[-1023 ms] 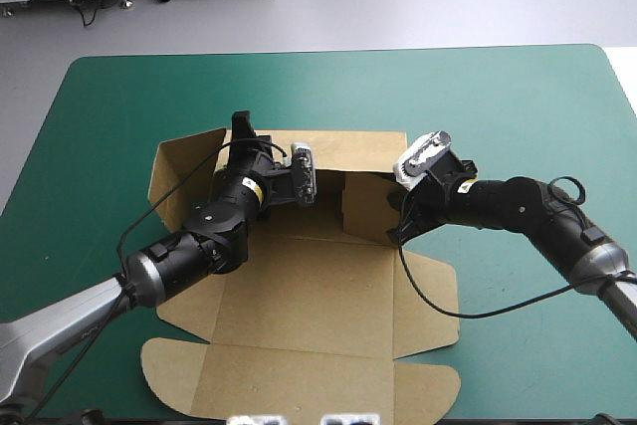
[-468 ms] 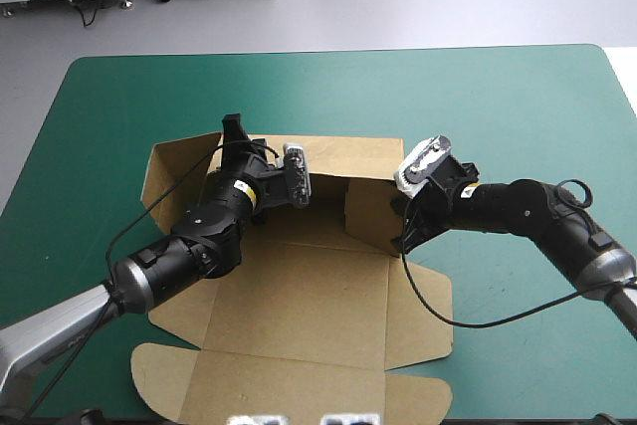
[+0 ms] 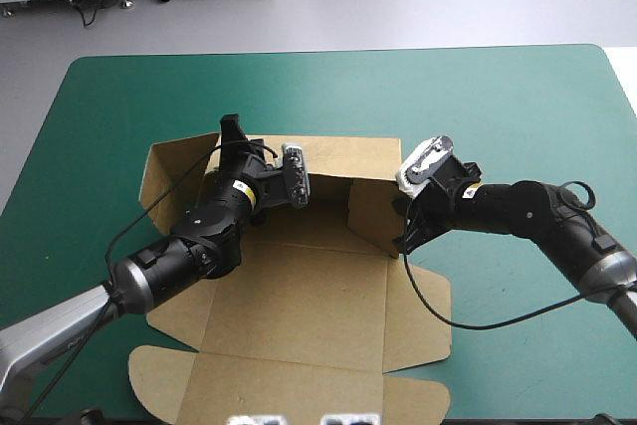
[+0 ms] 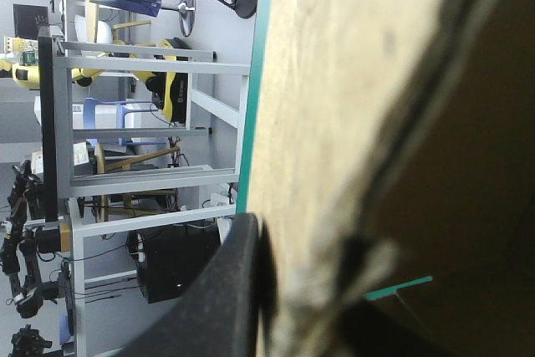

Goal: Fold the box

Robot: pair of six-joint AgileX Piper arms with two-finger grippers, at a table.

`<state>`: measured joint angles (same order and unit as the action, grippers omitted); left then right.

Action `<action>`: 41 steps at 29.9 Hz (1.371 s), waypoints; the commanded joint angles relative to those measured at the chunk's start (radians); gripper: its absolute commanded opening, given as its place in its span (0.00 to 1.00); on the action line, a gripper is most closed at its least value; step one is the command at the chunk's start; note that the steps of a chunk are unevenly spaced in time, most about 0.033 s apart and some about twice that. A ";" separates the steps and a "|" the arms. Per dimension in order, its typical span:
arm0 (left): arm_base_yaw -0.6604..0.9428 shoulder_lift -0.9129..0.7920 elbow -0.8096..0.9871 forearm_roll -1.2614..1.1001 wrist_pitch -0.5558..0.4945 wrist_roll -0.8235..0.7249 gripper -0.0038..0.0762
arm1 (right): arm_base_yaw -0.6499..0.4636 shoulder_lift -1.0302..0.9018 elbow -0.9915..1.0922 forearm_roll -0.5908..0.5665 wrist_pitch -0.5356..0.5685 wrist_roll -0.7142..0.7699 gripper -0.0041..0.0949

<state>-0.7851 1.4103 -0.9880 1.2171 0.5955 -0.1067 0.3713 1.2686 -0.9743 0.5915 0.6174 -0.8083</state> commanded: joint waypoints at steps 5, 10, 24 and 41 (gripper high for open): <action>-0.006 -0.015 -0.002 -0.086 0.038 -0.035 0.06 | 0.006 -0.041 -0.031 0.039 -0.013 -0.004 0.02; -0.006 -0.015 -0.002 -0.086 0.036 -0.035 0.06 | 0.006 -0.041 -0.031 0.039 -0.013 -0.004 0.02; -0.006 -0.015 -0.002 -0.086 0.036 -0.031 0.06 | 0.006 -0.047 -0.031 -0.013 0.058 0.044 0.57; -0.006 -0.015 -0.002 -0.101 0.015 -0.031 0.06 | 0.006 -0.056 0.080 0.198 0.016 -0.044 0.72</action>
<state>-0.7875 1.4103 -0.9880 1.2116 0.5934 -0.1076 0.3785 1.2246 -0.8811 0.6627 0.7139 -0.7715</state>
